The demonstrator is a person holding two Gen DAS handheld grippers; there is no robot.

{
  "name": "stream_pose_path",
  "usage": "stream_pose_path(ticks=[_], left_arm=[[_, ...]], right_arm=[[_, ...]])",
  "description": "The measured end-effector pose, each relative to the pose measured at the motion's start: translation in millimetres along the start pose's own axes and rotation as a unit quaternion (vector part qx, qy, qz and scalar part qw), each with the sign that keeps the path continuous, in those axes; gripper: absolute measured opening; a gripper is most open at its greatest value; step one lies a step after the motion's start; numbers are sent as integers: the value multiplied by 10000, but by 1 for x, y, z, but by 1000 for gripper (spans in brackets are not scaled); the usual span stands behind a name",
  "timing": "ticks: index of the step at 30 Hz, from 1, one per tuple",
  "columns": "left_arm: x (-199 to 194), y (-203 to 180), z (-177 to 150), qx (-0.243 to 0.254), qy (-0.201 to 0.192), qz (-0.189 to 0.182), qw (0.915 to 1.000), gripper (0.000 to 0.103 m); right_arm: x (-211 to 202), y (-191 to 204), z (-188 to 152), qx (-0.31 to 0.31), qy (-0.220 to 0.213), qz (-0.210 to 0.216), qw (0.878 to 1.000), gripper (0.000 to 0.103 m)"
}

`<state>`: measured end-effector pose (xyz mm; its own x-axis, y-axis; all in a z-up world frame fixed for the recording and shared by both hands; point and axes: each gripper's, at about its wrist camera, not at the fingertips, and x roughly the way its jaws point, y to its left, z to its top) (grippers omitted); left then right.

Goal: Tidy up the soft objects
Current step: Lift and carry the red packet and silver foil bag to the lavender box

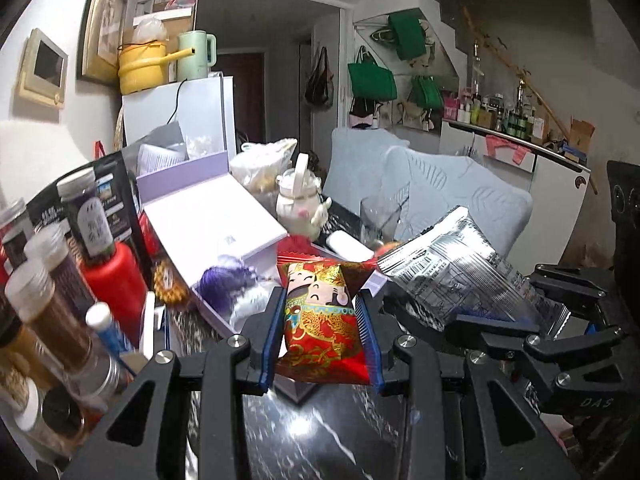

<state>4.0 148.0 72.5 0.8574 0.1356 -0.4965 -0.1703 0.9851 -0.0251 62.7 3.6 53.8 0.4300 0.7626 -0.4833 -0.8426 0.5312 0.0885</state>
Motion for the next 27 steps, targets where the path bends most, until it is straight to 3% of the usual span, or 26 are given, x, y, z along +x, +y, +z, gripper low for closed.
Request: stream_pose_path(ticks=[18, 27], left_arm=[[68, 21, 56, 123, -176, 27, 9998, 35], [116, 45, 71, 96, -140, 307, 9994, 35]], right_arm=[[56, -42, 58, -129, -251, -39, 9996, 33], [102, -68, 78, -72, -229, -103, 9997, 33]])
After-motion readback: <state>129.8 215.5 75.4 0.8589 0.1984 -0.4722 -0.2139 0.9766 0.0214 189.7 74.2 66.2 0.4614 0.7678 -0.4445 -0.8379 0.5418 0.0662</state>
